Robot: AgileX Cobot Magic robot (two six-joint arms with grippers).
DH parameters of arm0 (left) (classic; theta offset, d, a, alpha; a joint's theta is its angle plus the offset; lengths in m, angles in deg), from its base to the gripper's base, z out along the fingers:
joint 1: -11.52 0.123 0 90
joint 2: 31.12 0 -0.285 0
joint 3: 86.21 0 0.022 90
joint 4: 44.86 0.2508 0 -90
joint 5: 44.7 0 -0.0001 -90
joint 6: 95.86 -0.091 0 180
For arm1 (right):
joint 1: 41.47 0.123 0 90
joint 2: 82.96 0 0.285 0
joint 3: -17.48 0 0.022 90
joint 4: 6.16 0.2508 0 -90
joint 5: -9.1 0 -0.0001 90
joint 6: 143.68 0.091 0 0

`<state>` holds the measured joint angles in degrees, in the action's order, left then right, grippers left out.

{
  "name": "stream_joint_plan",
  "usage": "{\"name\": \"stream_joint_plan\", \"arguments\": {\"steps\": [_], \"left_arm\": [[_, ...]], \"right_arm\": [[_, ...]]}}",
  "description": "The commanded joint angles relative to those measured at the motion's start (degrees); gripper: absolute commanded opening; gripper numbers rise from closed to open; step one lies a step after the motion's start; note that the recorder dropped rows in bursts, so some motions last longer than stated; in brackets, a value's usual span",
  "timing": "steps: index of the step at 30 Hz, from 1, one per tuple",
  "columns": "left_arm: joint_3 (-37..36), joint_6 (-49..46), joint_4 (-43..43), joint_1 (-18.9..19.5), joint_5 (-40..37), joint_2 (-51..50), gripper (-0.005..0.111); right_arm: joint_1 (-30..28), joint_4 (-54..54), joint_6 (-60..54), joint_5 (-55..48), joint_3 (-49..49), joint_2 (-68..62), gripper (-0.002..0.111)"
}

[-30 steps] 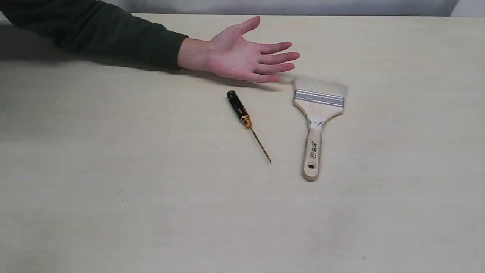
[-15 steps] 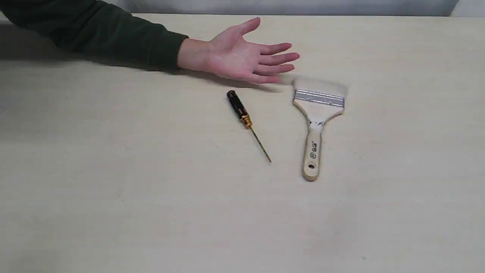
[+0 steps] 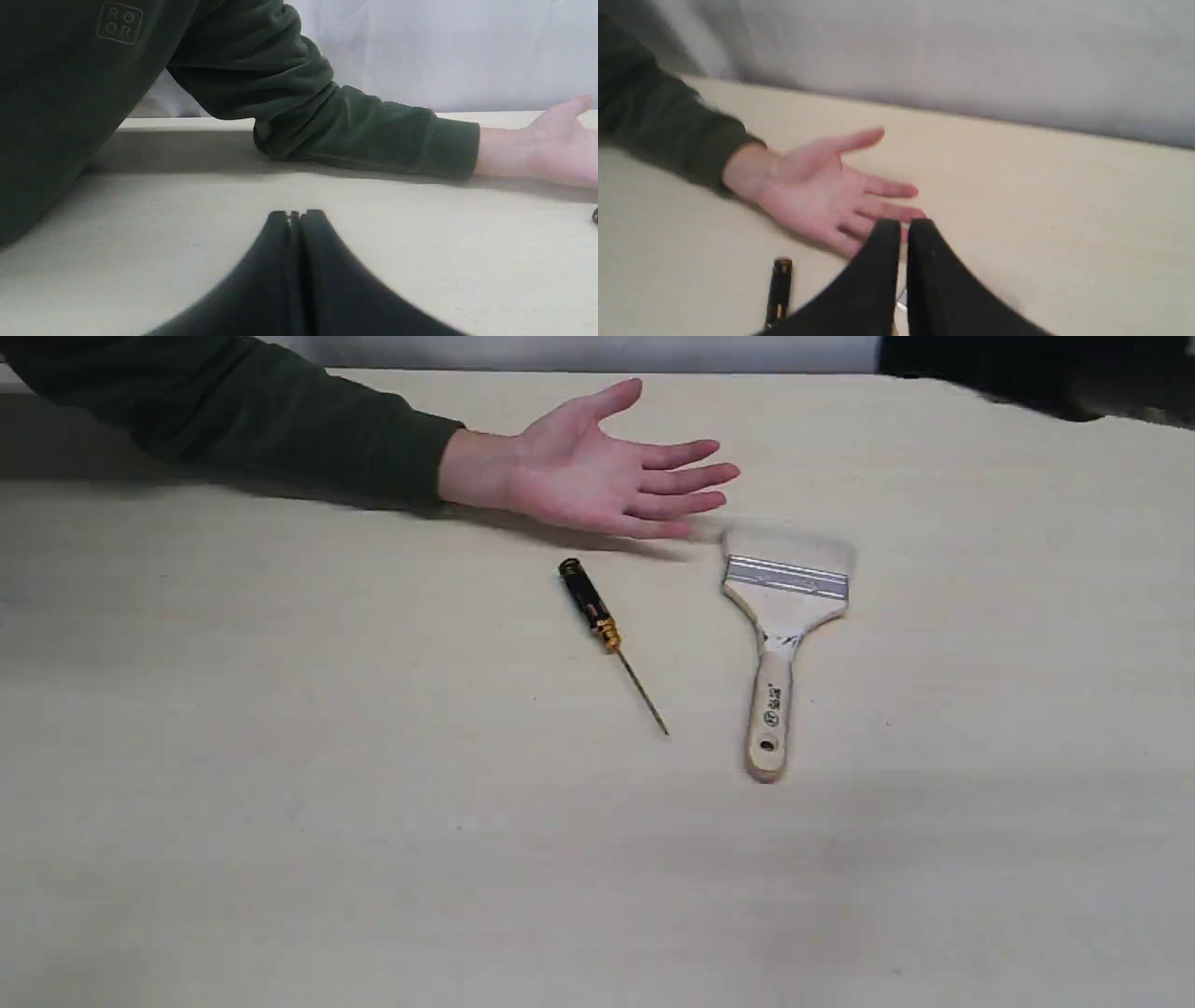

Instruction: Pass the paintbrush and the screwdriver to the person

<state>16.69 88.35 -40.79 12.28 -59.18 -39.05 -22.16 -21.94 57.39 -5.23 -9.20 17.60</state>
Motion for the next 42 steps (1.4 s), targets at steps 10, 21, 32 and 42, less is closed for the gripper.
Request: {"name": "stream_joint_plan", "arguments": {"steps": [10, 21, 32, 42], "left_arm": [[-0.1, 0.1, -0.2, -0.1, 0.1, 0.1, 0.000], [-0.1, 0.1, -0.2, -0.1, 0.1, 0.1, 0.000], [-0.1, 0.1, -0.1, -0.1, 0.2, 0.1, 0.000], [-0.1, 0.1, -0.1, -0.1, 0.2, 0.1, 0.000]], "right_arm": [[0.5, -1.5, 0.1, -7.4, 8.7, -18.6, 0.011], [0.5, 6.6, 0.1, -13.2, 8.7, -23.7, 0.052], [0.9, 10.7, -1.0, -18.4, 8.7, -30.6, 0.053], [0.9, 15.4, -2.2, -16.9, 8.7, -34.0, 0.063]]}}
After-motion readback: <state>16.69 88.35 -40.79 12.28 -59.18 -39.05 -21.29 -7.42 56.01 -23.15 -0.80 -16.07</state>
